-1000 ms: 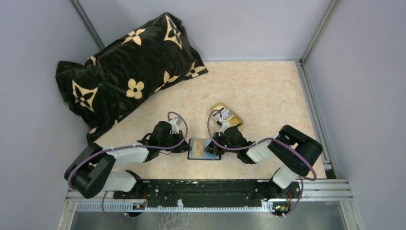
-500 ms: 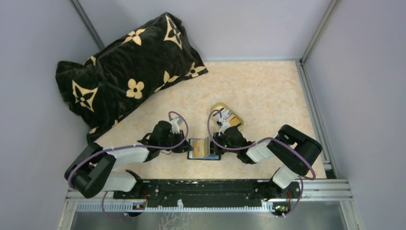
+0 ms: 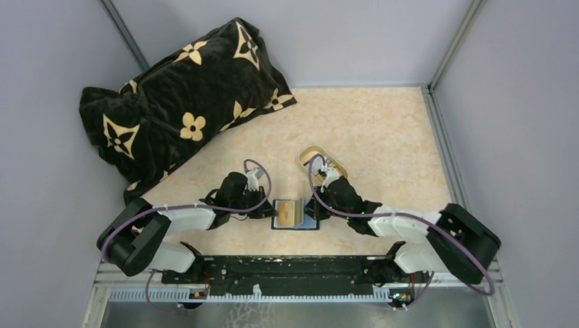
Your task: Take the credit cards out of the card holder
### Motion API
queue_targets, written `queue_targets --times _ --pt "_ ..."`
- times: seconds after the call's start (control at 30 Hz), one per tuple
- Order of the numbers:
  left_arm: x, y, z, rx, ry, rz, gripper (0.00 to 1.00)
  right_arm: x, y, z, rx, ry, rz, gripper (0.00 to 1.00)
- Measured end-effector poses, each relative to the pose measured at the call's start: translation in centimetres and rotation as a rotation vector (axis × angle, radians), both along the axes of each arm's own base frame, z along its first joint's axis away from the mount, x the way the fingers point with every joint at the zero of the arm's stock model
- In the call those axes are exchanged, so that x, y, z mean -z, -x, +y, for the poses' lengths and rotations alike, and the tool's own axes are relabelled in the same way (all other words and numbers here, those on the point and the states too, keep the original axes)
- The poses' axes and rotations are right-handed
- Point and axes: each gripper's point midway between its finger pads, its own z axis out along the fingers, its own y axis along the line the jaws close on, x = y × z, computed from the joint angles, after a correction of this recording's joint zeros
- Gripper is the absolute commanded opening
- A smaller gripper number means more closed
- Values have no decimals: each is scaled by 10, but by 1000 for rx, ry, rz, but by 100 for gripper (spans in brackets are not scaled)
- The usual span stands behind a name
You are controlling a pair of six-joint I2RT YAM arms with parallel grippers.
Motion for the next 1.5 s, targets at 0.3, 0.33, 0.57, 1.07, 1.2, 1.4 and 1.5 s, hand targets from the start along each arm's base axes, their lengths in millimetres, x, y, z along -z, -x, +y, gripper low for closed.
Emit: queue_targets --times 0.3,0.33,0.57,1.07,1.2,1.4,1.5 --pt "-1 -1 -4 12 13 -1 0 -31 -8 -33 60 53 -97 14" --pt "0 -2 -4 12 14 -1 0 -32 -7 -31 53 48 -95 19" --pt "-2 -2 -7 12 29 1 0 -5 -1 -11 8 23 5 44" --pt "-4 -1 -11 20 54 4 0 12 5 23 -43 -161 94 36" --pt "-3 -1 -10 20 53 5 0 10 10 24 -54 -190 113 34" --pt "-1 1 -9 18 48 10 0 -1 14 30 -79 -244 122 33" --pt "-1 1 -8 17 50 7 0 -5 14 33 -87 -265 120 32"
